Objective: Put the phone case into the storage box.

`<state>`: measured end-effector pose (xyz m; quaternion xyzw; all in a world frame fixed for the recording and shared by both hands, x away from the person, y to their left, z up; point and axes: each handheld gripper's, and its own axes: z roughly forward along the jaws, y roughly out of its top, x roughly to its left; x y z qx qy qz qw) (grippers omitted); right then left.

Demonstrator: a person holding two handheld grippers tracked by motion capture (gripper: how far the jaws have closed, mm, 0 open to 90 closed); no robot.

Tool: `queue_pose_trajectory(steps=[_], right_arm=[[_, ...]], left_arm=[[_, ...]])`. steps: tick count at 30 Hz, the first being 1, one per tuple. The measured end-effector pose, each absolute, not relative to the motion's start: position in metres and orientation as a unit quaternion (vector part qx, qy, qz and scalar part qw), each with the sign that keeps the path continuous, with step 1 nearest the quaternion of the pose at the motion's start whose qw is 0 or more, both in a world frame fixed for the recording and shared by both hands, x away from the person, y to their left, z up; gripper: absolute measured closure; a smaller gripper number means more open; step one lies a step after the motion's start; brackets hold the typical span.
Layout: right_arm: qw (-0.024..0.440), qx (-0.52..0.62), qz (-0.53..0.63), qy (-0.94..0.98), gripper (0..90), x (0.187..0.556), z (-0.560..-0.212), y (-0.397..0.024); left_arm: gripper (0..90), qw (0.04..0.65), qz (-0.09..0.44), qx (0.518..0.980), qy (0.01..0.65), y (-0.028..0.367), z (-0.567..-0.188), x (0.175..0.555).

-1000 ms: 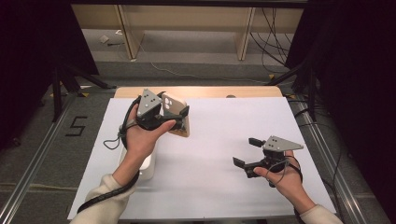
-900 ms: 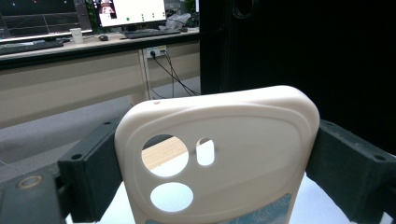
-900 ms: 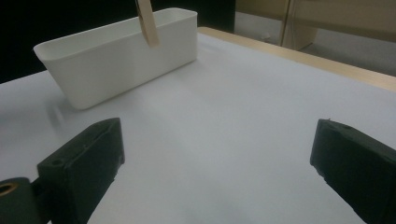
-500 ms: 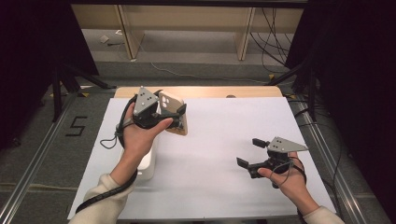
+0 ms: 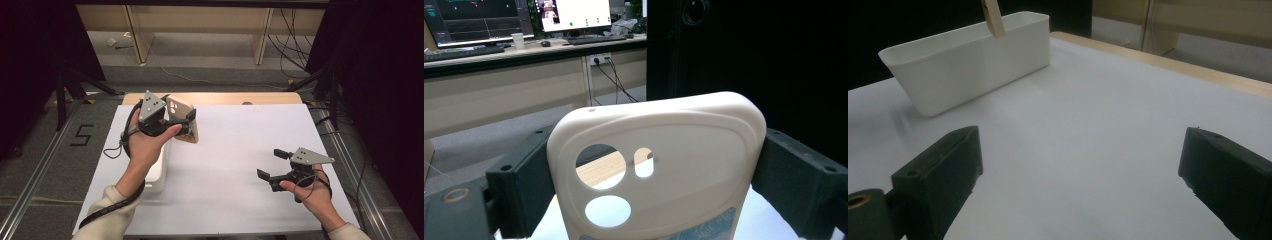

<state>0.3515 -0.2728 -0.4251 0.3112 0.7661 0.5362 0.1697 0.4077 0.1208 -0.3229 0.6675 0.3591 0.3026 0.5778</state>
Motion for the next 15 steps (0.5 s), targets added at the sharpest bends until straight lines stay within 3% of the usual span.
queue_pose_trajectory(steps=[15], right_arm=[[0.173,0.317,0.535,0.764,5.7,0.3513,-0.4267,-0.2772]], left_arm=[[10.5,0.575,0.312,0.662,0.366,0.1295,-0.3196,0.4089]])
